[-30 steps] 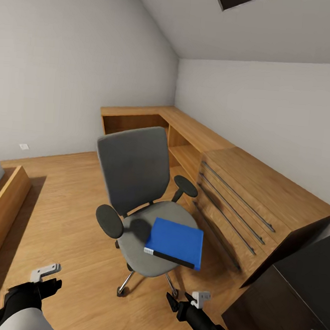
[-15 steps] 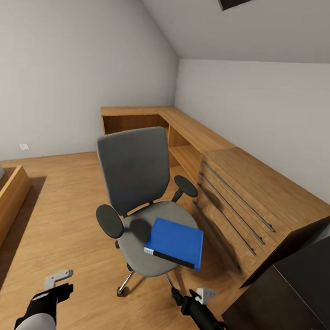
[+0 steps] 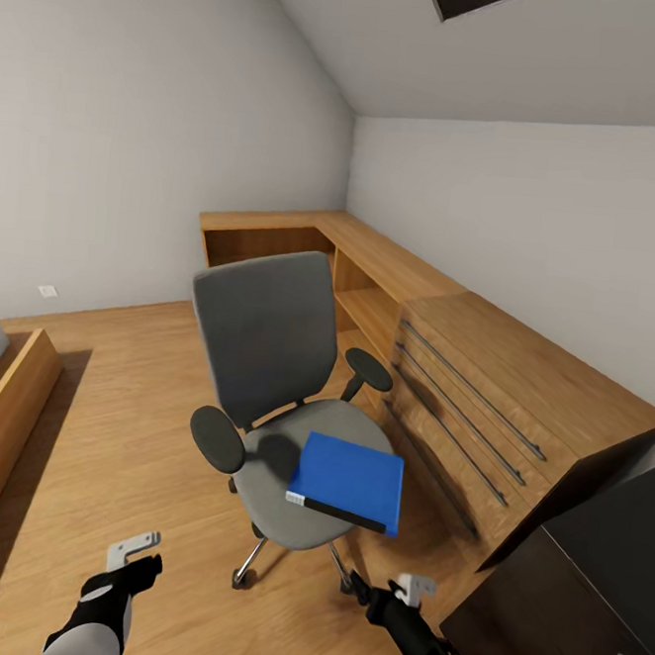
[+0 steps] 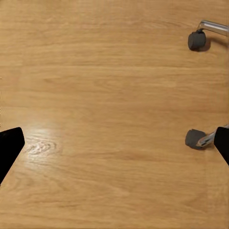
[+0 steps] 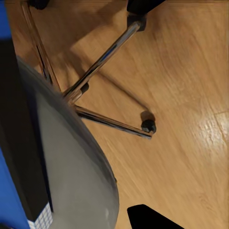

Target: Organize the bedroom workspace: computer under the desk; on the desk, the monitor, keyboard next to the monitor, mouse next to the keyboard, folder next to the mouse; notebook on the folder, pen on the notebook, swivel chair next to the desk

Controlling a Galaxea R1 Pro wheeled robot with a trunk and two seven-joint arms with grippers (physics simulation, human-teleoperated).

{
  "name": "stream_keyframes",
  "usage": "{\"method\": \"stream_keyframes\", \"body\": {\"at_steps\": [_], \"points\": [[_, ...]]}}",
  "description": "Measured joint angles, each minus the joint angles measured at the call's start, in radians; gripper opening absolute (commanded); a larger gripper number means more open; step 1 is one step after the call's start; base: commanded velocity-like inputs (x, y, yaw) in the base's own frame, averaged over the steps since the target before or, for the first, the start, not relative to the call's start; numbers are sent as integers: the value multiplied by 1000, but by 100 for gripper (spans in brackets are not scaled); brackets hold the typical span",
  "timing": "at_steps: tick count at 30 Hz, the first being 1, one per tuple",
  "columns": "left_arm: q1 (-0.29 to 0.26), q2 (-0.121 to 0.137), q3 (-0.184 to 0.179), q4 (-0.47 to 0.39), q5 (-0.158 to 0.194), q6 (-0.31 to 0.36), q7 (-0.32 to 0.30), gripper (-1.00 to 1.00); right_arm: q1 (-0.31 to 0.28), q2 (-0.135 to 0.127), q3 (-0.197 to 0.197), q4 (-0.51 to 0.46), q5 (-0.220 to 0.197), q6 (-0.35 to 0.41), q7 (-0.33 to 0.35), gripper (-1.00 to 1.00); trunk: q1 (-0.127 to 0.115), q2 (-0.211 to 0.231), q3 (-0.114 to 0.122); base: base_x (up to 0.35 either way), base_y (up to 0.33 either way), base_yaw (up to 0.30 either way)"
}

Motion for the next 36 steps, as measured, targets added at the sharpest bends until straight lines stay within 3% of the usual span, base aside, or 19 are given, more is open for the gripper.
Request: {"method": "stream_keyframes", "body": {"at_steps": [8,11,13,17,24,28,32,33,36], "points": [[0,0,9,2,-2,17,6,100,0,-1,0,51,-2,-3,0,100,0,0,0,0,0,0],[0,5,45,2,-2,44,9,100,0,-1,1,61,-2,-3,0,100,0,0,0,0,0,0],[0,11,105,3,-3,56,11,100,0,0,1,75,-3,-3,2,100,0,0,0,0,0,0],[0,14,152,3,-4,58,12,100,0,0,2,90,-4,-4,6,100,0,0,0,0,0,0],[0,15,176,1,-4,52,29,100,0,1,1,99,-6,-3,7,100,0,0,0,0,0,0],[0,13,180,-2,-3,-4,95,100,0,1,1,100,-6,-3,7,100,0,0,0,0,0,0],[0,10,182,-2,-4,-114,258,100,0,0,0,100,-6,-3,7,100,0,0,0,0,0,0],[0,8,182,1,-6,-141,326,100,0,-1,0,101,-6,-3,7,100,0,0,0,0,0,0],[0,1,182,15,-18,-165,395,100,0,-2,-1,101,-5,-3,7,100,0,0,0,0,0,0]]}}
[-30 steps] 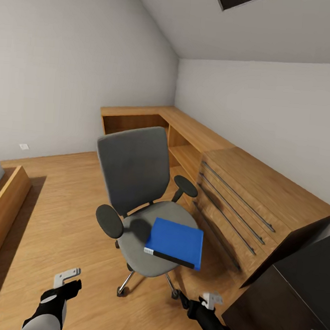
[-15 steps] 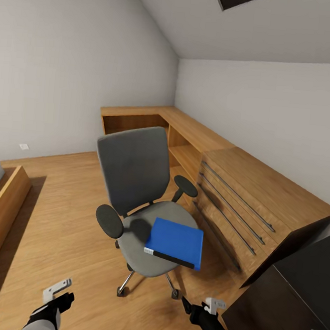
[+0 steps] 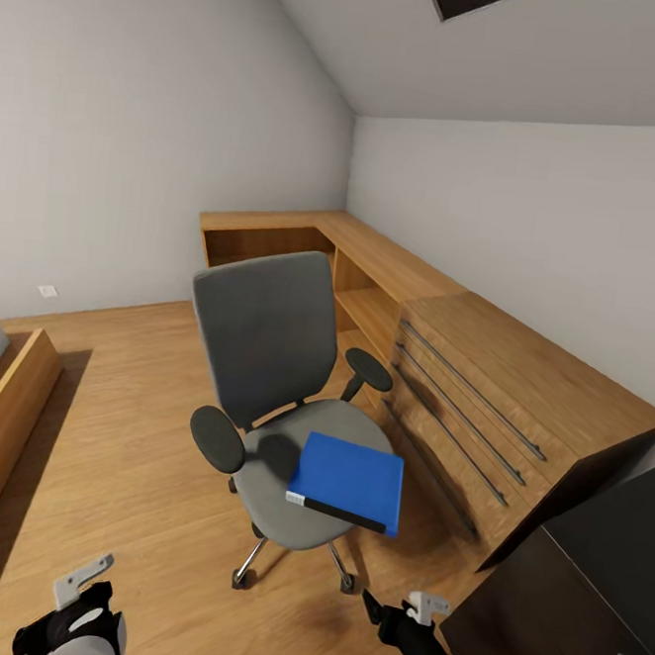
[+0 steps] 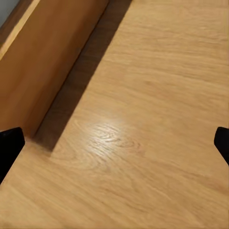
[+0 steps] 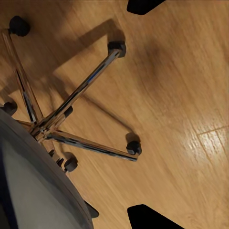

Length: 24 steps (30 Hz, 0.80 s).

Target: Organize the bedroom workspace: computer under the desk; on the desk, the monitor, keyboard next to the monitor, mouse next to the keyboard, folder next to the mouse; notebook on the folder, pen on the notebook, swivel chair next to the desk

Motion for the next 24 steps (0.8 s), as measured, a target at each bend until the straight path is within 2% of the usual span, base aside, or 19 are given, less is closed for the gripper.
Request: {"method": "stream_keyframes", "body": {"at_steps": [4,5,10,15,19,20,22,23,24], "points": [[13,-1,0,54,-50,-18,48,100,0,-6,-1,0,1,0,0,100,0,0,0,0,0,0],[28,-1,0,80,-79,-22,56,100,0,-9,-1,-1,1,0,0,100,0,0,0,0,0,0],[58,-1,0,121,-160,-34,68,100,0,-11,-2,0,1,-2,-4,100,0,0,0,0,0,0],[67,-1,0,134,-185,-41,72,100,0,-8,-15,0,1,-4,-10,100,0,0,0,0,0,0],[69,-1,0,138,-190,-73,72,100,0,-6,-71,6,1,-4,-46,100,15,-28,-12,0,0,0],[69,-1,0,139,-191,-90,72,100,0,-5,-107,12,0,-4,-79,100,19,-35,-16,0,0,0],[69,-1,0,139,-192,-102,71,100,0,-3,-148,18,1,-4,-118,100,27,-49,-22,0,0,0],[70,-1,1,140,-193,-109,69,100,0,-1,-187,23,0,-4,-159,100,31,-56,-25,0,0,0],[70,-1,1,140,-193,-112,66,100,0,-1,-206,24,0,-3,-179,100,34,-63,-28,0,0,0]]}}
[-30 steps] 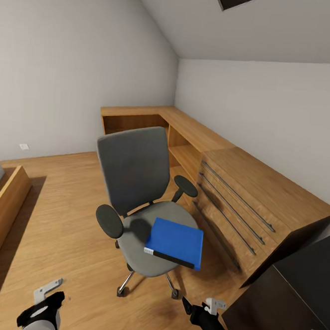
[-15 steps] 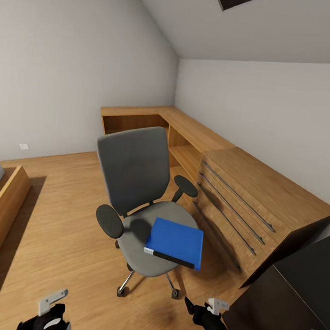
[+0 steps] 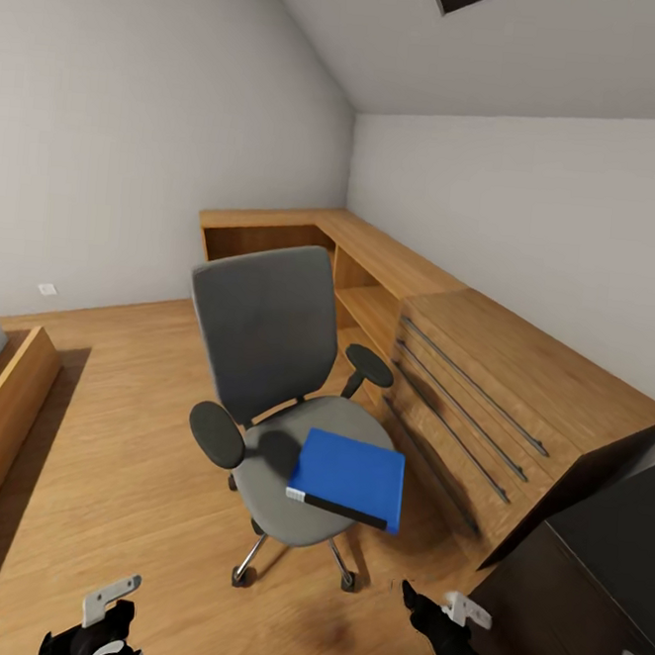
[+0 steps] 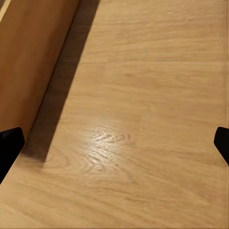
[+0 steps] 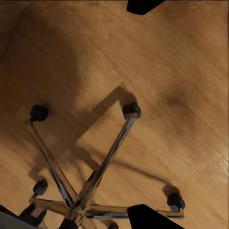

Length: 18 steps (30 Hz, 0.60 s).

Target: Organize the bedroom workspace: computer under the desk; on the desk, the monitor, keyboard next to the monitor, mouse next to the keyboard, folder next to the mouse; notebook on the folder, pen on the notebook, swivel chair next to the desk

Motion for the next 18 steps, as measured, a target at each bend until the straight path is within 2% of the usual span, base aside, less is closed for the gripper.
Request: {"method": "stream_keyframes", "body": {"at_steps": [2,5,6,10,13,18], "points": [[0,1,2,0,0,-4,-19,100,0,1,-42,2,0,0,-42,100,8,-14,-6,0,0,0],[0,6,3,0,0,-7,-61,100,0,6,-66,2,1,0,-62,100,19,-35,-16,0,0,0],[0,11,4,0,-1,-7,-96,100,0,8,-75,2,1,0,-69,100,23,-42,-19,0,0,0],[0,29,5,0,1,-7,-171,100,-1,10,-88,1,0,2,-79,100,38,-70,-31,0,0,0],[0,43,8,0,1,-6,-198,100,-1,11,-94,-12,0,4,-79,100,50,-91,-41,0,0,0],[0,51,19,0,1,-6,-215,100,-2,8,-97,-73,0,7,-79,100,69,-126,-56,0,0,0]]}}
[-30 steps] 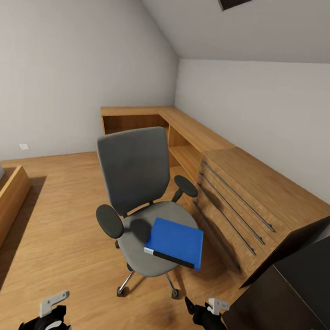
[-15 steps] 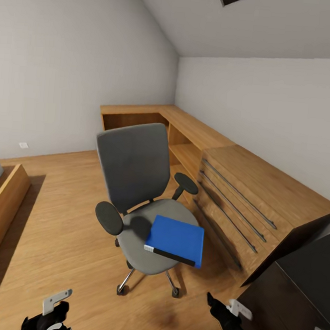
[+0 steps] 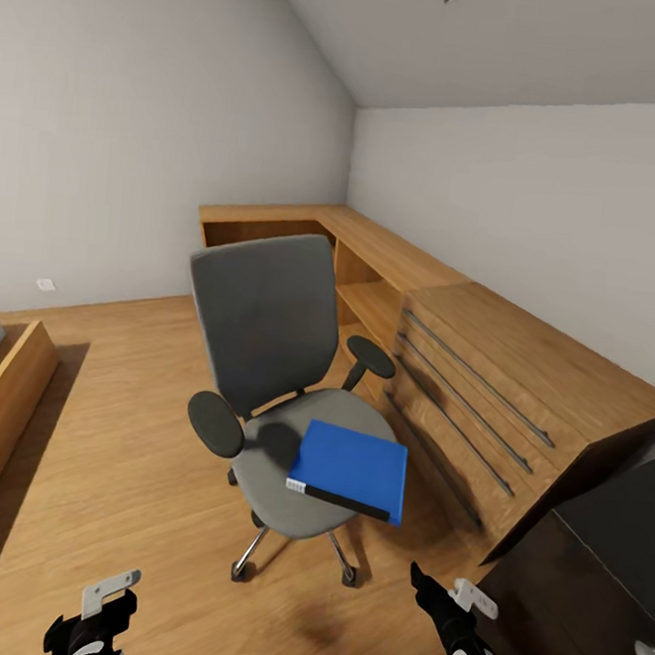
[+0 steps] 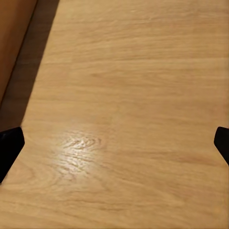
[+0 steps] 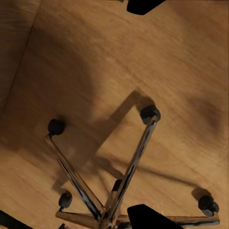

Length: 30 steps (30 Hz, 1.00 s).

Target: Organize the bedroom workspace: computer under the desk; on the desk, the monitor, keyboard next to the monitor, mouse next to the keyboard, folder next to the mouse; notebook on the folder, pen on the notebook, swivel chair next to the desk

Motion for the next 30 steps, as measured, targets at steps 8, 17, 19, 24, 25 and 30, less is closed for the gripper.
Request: {"method": "stream_keyframes", "body": {"at_steps": [8,17,19,24,25,30], "points": [[0,2,7,0,0,-1,-6,100,0,-27,-14,-73,-5,6,23,100,31,-56,-25,0,0,0],[0,1,8,1,0,-4,-7,100,0,-75,-91,-123,-78,118,267,100,65,-119,-53,0,0,0],[0,1,9,1,0,-5,-7,100,0,-84,-96,-125,-91,143,298,100,73,-133,-60,0,0,0],[0,0,9,6,0,-6,-9,100,0,-106,-103,-132,-145,206,355,100,92,-168,-75,0,0,0],[0,1,9,9,0,-7,-9,100,0,-110,-103,-133,-155,212,365,100,96,-175,-78,0,0,0],[0,2,10,28,0,-6,-10,100,0,-137,-103,-132,-221,236,441,100,115,-210,-94,0,0,0]]}}
